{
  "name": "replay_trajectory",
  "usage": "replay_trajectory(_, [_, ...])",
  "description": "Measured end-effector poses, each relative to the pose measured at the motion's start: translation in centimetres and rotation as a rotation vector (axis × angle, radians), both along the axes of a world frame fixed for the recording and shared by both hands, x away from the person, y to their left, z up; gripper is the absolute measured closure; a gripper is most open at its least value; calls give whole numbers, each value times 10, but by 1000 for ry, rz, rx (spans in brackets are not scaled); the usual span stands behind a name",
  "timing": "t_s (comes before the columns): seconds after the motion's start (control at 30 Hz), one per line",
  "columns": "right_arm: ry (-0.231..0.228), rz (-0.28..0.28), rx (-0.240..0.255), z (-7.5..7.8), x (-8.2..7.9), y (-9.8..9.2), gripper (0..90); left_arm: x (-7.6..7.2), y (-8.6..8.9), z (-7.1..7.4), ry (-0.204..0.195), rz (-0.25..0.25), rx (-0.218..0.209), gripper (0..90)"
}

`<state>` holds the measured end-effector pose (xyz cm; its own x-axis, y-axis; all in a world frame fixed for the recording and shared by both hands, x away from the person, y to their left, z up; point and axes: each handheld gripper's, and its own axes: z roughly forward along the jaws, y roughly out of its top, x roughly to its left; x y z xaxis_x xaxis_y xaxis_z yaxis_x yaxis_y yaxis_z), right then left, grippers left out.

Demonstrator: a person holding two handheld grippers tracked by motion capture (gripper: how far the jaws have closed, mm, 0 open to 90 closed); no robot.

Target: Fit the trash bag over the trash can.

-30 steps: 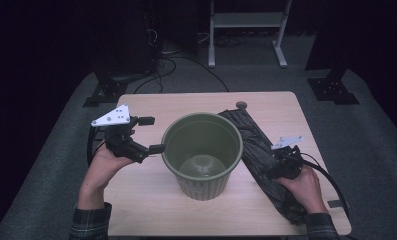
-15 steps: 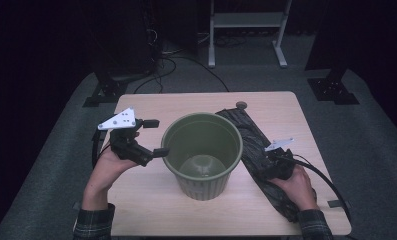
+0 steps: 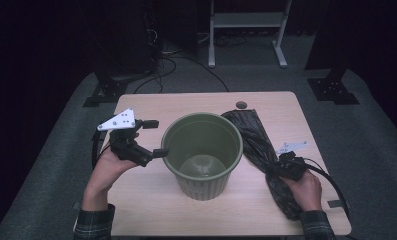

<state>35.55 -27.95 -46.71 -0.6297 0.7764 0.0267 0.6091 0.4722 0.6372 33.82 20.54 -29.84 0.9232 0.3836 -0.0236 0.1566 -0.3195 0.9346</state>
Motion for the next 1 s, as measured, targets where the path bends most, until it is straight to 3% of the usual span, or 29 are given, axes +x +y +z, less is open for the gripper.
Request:
replay_trajectory(0.2, [20,27,-14,2,-3,-3,888,-1,0,1,-1,0,-1,0])
replay_trajectory(0.63, [27,198,36,27,-27,-3,893,-4,1,4,-12,-1,-7,0])
replay_trajectory(1.0, [-35,370,63,58,-44,17,896,-4,0,4,-11,-3,-5,0])
